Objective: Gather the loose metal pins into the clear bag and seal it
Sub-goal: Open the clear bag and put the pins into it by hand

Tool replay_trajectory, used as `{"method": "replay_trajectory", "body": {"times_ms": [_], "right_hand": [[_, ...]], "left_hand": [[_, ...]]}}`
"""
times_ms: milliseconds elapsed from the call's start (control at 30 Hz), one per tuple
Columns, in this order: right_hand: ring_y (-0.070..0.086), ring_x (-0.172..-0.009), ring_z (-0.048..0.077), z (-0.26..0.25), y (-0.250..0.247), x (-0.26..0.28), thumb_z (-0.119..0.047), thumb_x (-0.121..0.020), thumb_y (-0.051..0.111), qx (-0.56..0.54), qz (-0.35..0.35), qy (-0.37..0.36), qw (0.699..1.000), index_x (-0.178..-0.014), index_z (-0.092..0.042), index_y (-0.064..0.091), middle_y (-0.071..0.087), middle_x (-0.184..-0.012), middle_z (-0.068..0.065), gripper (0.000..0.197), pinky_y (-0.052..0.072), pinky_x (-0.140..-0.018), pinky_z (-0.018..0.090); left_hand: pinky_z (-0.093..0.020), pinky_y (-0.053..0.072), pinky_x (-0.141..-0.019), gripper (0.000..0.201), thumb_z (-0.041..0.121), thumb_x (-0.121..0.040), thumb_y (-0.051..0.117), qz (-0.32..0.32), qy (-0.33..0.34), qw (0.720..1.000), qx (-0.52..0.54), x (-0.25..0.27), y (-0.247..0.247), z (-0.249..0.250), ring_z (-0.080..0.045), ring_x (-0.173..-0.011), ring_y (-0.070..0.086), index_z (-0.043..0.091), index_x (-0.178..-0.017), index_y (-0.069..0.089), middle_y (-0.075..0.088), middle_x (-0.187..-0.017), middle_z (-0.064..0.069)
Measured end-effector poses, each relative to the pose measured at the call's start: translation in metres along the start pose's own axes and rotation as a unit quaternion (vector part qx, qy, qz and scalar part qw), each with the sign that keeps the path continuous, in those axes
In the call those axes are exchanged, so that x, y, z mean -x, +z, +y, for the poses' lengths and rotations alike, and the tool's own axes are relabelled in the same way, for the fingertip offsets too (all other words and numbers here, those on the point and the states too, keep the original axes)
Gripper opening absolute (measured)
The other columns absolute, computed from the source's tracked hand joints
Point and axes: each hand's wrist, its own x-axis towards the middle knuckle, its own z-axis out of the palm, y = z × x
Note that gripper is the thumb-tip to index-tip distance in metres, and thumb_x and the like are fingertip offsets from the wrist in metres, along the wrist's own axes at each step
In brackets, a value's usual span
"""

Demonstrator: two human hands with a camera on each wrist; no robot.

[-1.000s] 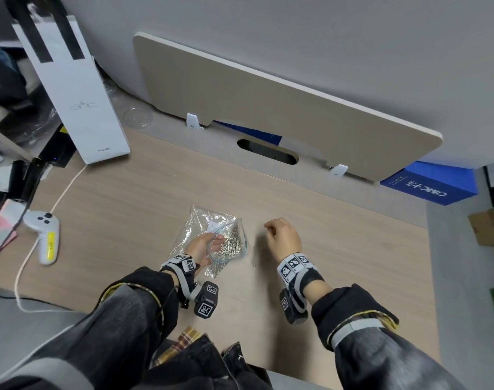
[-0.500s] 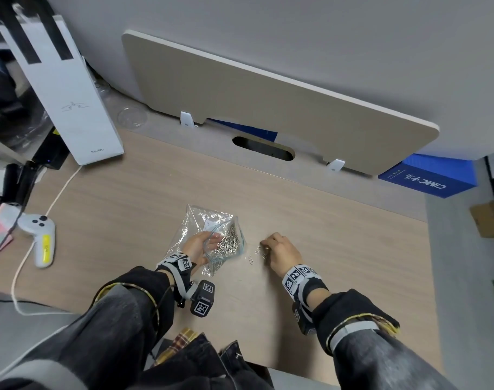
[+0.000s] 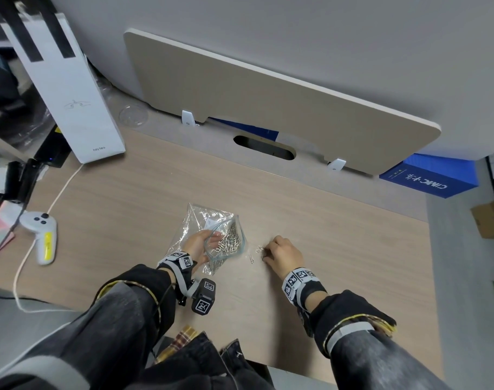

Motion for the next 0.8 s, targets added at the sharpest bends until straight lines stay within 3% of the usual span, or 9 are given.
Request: {"method": "replay_trajectory", "body": {"times_ms": [133, 267, 433, 533, 633, 800], "right_hand": [[0.052, -0.109, 0.027, 0.001, -0.003, 0.002, -0.028, -0.09, 0.059, -0.006, 0.009, 0.0, 1.0, -0.107, -0.012, 0.063, 0.057, -0.112, 0.006, 0.024, 0.045, -0.077, 0.034], [0.054, -0.108, 0.029, 0.001, -0.007, 0.001, -0.024, -0.091, 0.055, 0.007, -0.003, -0.007, 1.0, -0.107, -0.012, 0.063, 0.059, -0.112, 0.008, 0.022, 0.045, -0.079, 0.035], [0.056, -0.104, 0.03, -0.001, -0.015, -0.005, -0.022, -0.091, 0.052, 0.034, -0.033, -0.007, 0.999, -0.099, -0.011, 0.063, 0.06, -0.109, 0.008, 0.018, 0.046, -0.077, 0.035], [0.06, -0.1, 0.03, -0.003, -0.022, -0.01, -0.018, -0.086, 0.054, 0.006, -0.068, 0.036, 0.997, -0.092, -0.014, 0.064, 0.064, -0.107, 0.007, 0.013, 0.045, -0.074, 0.031], [0.061, -0.096, 0.028, -0.004, -0.028, -0.017, -0.019, -0.08, 0.06, -0.032, -0.114, 0.076, 0.99, -0.08, -0.022, 0.06, 0.065, -0.103, 0.004, 0.003, 0.043, -0.073, 0.028], [0.061, -0.092, 0.023, -0.002, -0.025, -0.017, -0.024, -0.074, 0.063, -0.07, -0.141, 0.094, 0.983, -0.062, -0.028, 0.046, 0.066, -0.097, 0.0, 0.022, 0.04, -0.069, 0.025]], "left_hand": [[-0.051, 0.044, -0.098, 0.026, 0.023, -0.097, 0.044, 0.0, -0.004, 1.0, 0.012, -0.001, -0.001, -0.001, -0.038, -0.133, 0.044, 0.007, -0.107, 0.062, 0.066, -0.1, -0.005], [-0.057, 0.041, -0.104, 0.023, 0.023, -0.097, 0.044, 0.004, -0.002, 1.0, 0.008, -0.001, 0.001, 0.0, -0.033, -0.127, 0.051, 0.009, -0.102, 0.062, 0.066, -0.107, -0.007], [-0.059, 0.037, -0.107, 0.024, 0.022, -0.097, 0.043, 0.006, -0.003, 1.0, 0.002, -0.001, 0.001, 0.0, -0.035, -0.13, 0.047, 0.009, -0.102, 0.063, 0.066, -0.106, -0.008], [-0.058, 0.035, -0.108, 0.025, 0.023, -0.097, 0.043, -0.001, -0.006, 1.0, 0.003, 0.0, 0.001, 0.0, -0.038, -0.134, 0.043, 0.008, -0.104, 0.062, 0.068, -0.103, -0.008], [-0.058, 0.037, -0.107, 0.025, 0.023, -0.097, 0.044, 0.001, -0.005, 1.0, 0.0, -0.001, 0.0, 0.0, -0.033, -0.128, 0.049, 0.008, -0.104, 0.062, 0.066, -0.105, -0.005], [-0.058, 0.037, -0.107, 0.031, 0.025, -0.098, 0.043, 0.006, -0.006, 1.0, -0.005, -0.003, -0.001, -0.001, -0.029, -0.122, 0.053, 0.005, -0.113, 0.061, 0.066, -0.112, -0.006]]}}
